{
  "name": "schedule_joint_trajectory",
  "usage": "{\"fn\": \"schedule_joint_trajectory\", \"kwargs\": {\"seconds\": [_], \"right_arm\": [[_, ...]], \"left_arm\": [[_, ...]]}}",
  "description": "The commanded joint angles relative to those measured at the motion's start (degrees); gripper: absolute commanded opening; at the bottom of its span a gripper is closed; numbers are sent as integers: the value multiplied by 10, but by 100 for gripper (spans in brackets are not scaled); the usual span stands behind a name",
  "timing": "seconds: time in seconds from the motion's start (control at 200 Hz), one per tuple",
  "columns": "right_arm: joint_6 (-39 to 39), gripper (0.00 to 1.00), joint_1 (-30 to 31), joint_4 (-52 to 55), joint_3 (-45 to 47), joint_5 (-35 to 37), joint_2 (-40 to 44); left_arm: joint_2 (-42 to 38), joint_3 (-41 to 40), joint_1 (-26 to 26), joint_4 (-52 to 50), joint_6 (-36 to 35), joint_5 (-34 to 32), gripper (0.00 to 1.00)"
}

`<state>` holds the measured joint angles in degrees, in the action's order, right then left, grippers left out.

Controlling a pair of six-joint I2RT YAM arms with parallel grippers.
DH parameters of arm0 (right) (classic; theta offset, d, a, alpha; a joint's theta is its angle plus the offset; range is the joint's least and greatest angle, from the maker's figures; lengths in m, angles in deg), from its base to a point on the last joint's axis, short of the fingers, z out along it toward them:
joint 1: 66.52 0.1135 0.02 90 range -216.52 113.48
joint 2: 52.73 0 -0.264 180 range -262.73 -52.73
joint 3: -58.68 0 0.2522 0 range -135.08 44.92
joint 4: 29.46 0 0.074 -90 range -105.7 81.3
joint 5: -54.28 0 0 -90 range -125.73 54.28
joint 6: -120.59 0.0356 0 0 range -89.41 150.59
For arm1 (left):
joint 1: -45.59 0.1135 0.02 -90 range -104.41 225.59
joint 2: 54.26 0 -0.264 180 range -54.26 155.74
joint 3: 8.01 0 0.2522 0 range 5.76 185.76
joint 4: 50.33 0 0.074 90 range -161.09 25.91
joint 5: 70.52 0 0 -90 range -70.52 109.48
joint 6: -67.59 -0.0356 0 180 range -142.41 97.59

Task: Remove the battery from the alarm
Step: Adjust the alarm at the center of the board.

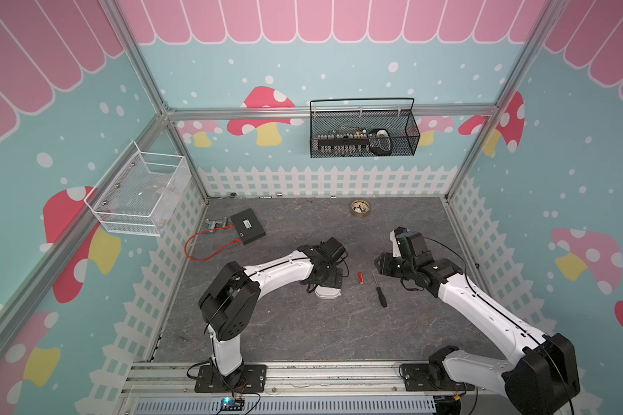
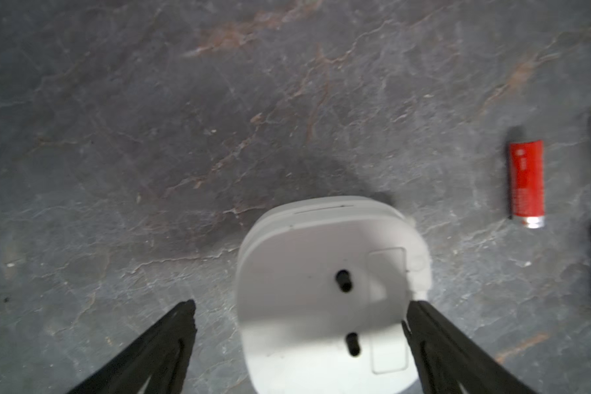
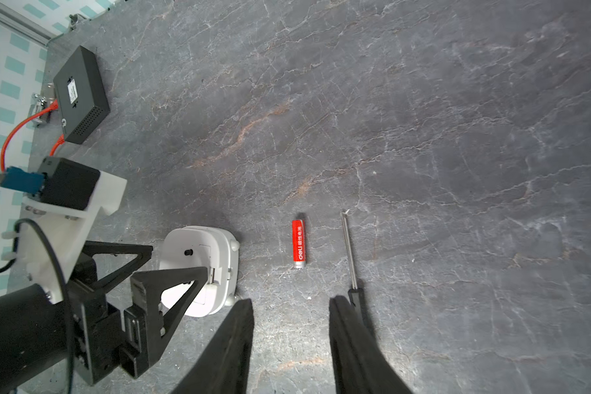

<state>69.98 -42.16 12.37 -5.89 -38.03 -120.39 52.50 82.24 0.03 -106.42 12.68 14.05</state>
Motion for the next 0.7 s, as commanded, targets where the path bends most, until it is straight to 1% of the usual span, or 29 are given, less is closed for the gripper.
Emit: {"fn": "schedule_joint_trajectory", "kwargs": {"seconds": [0.0, 0.15, 0.23, 0.325, 0.56, 0.695], "right_arm": [[-26, 42, -10, 21, 15, 2, 13], [-37, 42, -22, 21, 24, -4, 34], [-41, 42, -26, 21, 29, -7, 47], [-46, 42, -32, 21, 34, -13, 55], [-53, 43, -40, 18, 42, -26, 70], [-57, 42, -43, 16, 46, -29, 77]], "left_arm": [[27, 27, -21, -36, 29, -7, 99], [39, 22, -35, -44, 59, -9, 99], [33, 18, -38, -56, 74, -23, 99], [25, 16, -37, -60, 83, -24, 99], [62, 46, -58, -72, 100, -20, 99], [83, 67, -60, -78, 97, -21, 99]]}}
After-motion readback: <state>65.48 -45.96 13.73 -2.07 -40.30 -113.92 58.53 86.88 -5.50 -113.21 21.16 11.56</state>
